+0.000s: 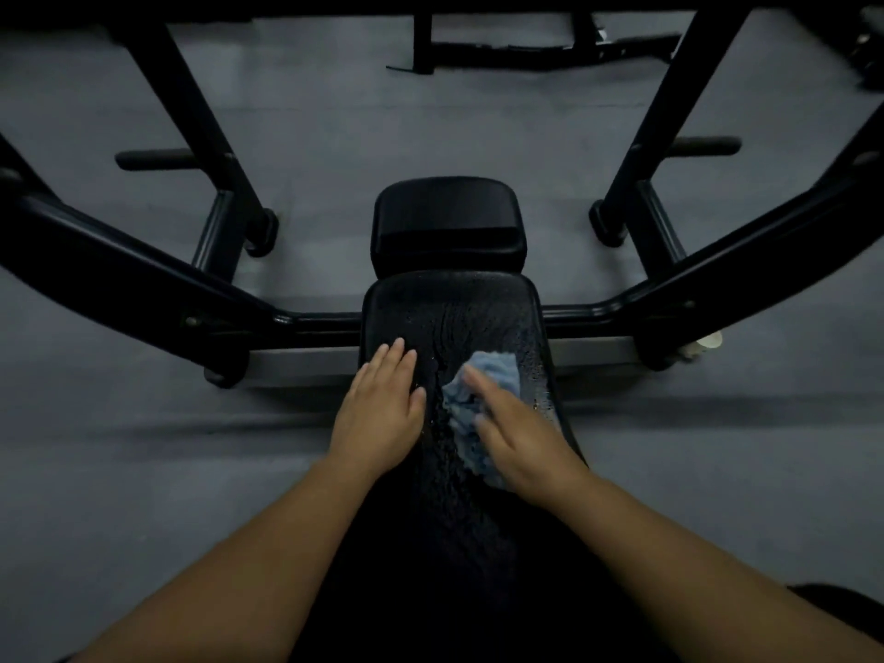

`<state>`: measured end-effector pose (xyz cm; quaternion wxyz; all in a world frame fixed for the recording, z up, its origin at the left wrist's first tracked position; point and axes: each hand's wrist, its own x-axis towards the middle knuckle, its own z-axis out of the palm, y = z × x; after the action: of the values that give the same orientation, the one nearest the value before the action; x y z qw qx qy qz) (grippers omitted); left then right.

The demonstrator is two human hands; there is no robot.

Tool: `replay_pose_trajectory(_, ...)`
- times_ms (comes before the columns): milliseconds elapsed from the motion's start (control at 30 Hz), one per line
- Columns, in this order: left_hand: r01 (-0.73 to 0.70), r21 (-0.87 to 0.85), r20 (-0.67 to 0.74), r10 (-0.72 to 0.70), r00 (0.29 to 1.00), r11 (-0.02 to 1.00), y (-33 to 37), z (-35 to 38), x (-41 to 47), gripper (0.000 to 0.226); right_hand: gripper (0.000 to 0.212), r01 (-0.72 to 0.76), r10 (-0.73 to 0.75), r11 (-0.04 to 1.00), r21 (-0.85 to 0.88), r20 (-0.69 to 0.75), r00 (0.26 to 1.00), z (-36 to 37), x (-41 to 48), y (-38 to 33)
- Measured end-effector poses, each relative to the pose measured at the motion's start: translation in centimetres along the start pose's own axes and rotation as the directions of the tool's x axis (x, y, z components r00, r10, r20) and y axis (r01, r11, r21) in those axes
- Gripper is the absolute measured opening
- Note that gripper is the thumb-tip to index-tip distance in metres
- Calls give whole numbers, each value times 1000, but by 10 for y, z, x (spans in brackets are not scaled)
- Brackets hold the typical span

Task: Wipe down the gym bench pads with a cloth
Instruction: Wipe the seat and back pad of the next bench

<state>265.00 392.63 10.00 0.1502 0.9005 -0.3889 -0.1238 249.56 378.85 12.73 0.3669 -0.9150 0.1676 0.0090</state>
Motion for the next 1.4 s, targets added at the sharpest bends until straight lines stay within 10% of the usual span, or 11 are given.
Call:
replay_pose_trajectory(133,-170,-27,-68,168,983,985,49,0,-30,67,56,-150,202,977,155,-410,889,8,-44,9)
replay_pose_trajectory(267,-291,135,115,277,954,947,83,29,-37,65,52,-370,305,922,-117,-370,877,43,-79,26)
replay_pose_trajectory(433,-285,230,43,283,958,930,28,36,-73,64,55,-309,185,885,-348,-348,919,50,-96,28)
replay_pose_trajectory(633,-134,219,69,121,990,967,39,16,-31,70,56,-331,191,872,-361,-371,909,49,-88,23)
replay_pose_trajectory(867,-306,225,76,296,952,925,3,22,-104,67,64,-264,156,830,-491,-250,956,46,-83,22)
replay_pose_trajectory(1067,-68,227,-50,81,995,971,25,28,-43,68,65,-47,-9,845,-533,-102,995,52,-29,9)
replay_pose_trajectory(1233,-273,256,58,267,962,927,-15,16,-113,66,65,-66,13,843,-534,-102,995,49,-32,8)
replay_pose_trajectory(1400,-10,251,-81,31,996,968,9,18,-24,66,64,-66,6,842,-536,-114,993,51,-29,10)
